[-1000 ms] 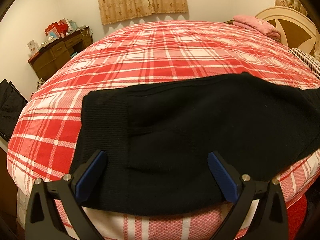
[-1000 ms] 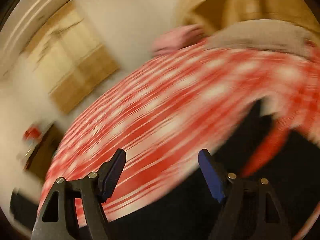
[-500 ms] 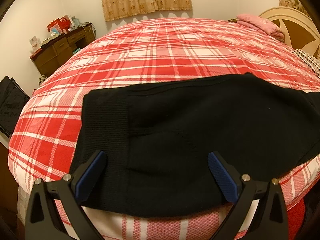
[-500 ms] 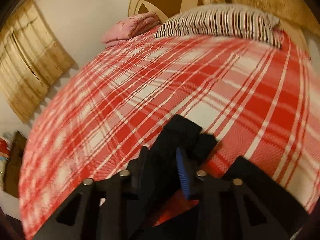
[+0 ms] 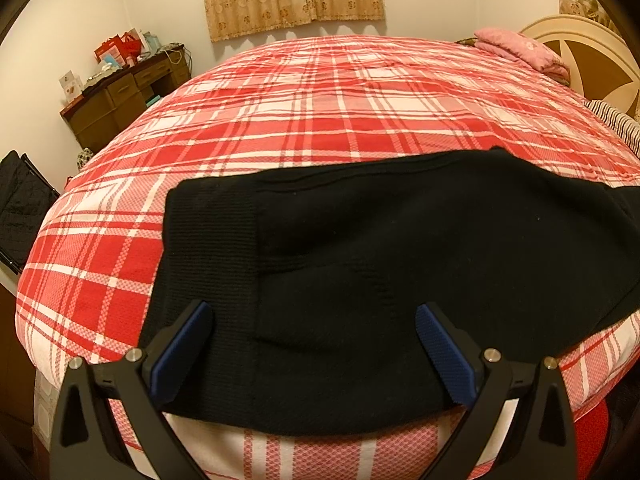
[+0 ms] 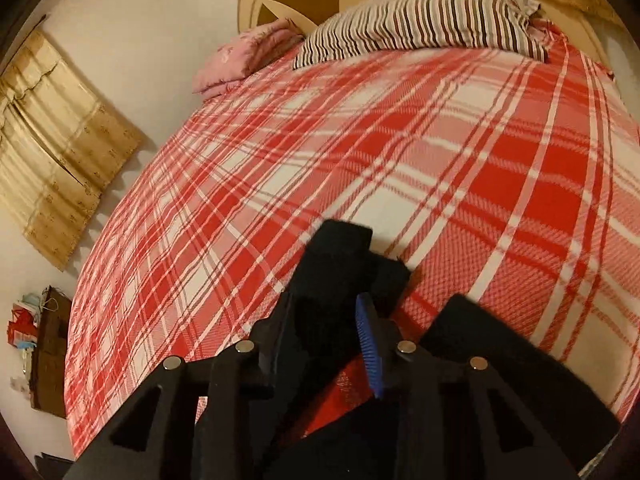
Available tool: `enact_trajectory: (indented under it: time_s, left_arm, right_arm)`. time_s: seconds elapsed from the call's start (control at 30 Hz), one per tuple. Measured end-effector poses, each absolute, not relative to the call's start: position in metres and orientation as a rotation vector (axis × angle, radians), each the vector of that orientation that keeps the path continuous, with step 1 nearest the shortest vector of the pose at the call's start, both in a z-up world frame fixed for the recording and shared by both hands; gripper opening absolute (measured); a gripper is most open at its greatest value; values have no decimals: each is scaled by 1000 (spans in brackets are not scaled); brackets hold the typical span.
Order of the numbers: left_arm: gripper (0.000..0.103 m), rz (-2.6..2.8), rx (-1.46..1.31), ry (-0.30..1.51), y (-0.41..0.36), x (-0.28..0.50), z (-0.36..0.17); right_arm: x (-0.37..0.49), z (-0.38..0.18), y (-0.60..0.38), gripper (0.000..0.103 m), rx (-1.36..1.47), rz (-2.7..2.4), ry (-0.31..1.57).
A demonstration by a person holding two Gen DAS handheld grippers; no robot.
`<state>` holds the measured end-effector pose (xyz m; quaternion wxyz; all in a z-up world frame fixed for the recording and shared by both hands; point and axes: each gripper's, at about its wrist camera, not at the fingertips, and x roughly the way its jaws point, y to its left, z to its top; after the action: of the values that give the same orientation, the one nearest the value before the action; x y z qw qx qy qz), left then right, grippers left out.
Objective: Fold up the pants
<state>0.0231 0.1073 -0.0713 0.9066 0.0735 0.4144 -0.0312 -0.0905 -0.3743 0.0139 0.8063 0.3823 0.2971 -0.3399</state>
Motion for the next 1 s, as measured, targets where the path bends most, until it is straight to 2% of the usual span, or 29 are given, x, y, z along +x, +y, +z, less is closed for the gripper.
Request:
enact_trajectory:
  time_s: [0.1, 0.33, 0.37, 0.4, 0.43, 0.77, 0.87, 1.0]
  left_arm:
    - [103, -65, 153, 857, 108, 23, -71]
    - [103, -62, 152, 852, 108, 23, -71]
    - [103, -62, 151, 852, 108, 22, -71]
    - [103, -62, 148, 851, 109, 22, -71]
    - [103, -62, 147, 851, 109, 22, -71]
    - [103, -107, 125, 846, 114, 21, -68]
    - [103, -113, 117, 842, 114, 21, -67]
    - [103, -124, 107, 840, 116, 21, -66]
  right_arm:
    - [-91, 15, -371, 39, 817, -715, 625]
    - [-75, 4, -375, 39, 827, -644, 639]
    - [-72, 5, -375, 30, 805, -656, 653]
    - [-68, 6, -374, 7, 786, -653, 677]
    - [-65, 7, -372, 6, 776, -638, 695]
    - [-123, 106, -308, 6, 620, -482, 539]
    - [-156, 103, -307, 6, 648, -484, 535]
    - [-201, 64, -318, 6, 716, -512, 552]
